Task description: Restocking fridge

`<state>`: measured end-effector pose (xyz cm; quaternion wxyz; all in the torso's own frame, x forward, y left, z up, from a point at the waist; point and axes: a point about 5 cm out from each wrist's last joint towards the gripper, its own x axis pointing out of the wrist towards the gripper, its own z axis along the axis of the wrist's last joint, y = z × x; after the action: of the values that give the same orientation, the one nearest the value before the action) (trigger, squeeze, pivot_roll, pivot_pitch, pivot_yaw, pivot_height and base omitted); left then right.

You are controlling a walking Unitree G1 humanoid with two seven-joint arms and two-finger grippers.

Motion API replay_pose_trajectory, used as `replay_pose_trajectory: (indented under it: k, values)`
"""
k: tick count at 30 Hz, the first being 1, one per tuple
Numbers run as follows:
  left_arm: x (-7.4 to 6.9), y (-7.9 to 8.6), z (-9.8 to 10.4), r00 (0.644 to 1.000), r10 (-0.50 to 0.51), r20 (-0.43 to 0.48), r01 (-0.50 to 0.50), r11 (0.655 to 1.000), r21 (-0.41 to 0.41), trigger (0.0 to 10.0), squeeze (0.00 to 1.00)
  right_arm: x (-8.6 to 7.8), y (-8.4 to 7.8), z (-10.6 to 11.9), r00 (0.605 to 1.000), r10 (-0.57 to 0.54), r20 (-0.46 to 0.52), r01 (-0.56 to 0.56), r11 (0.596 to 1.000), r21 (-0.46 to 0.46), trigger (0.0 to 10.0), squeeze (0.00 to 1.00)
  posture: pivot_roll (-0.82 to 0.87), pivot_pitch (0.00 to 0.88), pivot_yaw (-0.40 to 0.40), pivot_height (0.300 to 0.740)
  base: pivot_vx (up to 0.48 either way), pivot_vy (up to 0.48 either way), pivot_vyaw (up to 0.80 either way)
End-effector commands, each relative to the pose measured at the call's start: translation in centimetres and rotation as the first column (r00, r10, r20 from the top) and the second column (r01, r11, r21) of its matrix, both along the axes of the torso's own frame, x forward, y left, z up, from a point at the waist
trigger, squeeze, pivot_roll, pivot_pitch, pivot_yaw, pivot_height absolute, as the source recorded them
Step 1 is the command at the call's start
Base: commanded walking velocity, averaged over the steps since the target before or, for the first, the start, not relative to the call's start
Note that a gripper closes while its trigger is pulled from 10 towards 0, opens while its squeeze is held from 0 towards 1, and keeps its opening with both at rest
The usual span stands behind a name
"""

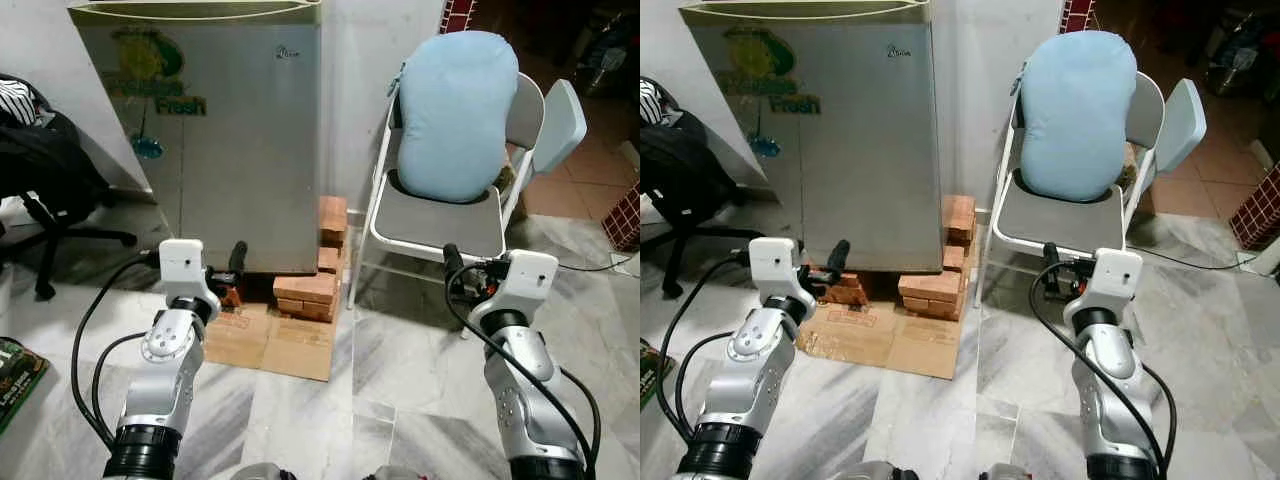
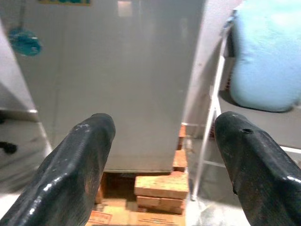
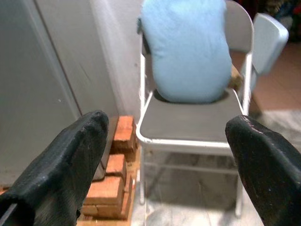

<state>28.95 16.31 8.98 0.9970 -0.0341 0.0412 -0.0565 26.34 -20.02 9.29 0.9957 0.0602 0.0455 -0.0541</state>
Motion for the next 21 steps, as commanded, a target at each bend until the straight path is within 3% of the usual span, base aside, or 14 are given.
replay_pose_trajectory:
  k: [1, 12, 21]
  values:
    - [-0.4, 0.1, -0.3, 1.0, -0.011, -0.025, 0.011, 1.0, -0.002, 10.0, 1.0, -0.1, 0.4, 0.2, 1.0, 0.004, -0.002, -0.004, 1.0, 0.006, 10.0, 0.0, -0.07, 0.0, 0.061, 0.74, 0.0, 0.48, -0.66]
    - [-0.2, -0.9, -0.3, 0.997, -0.066, -0.033, 0.066, 0.998, -0.007, 10.0, 1.0, 0.0, -0.1, 0.4, 1.0, -0.017, -0.001, 0.017, 1.0, 0.008, 10.0, 0.0, -0.08, 0.0, 0.058, 0.74, 0.0, 0.48, -0.53]
    - [-0.3, -1.8, -0.5, 0.993, -0.108, -0.046, 0.106, 0.994, -0.026, 10.0, 1.0, 1.0, 0.5, 0.7, 1.0, 0.01, 0.003, -0.01, 1.0, 0.006, 10.0, 0.0, -0.08, 0.0, 0.051, 0.74, 0.0, 0.48, -0.72]
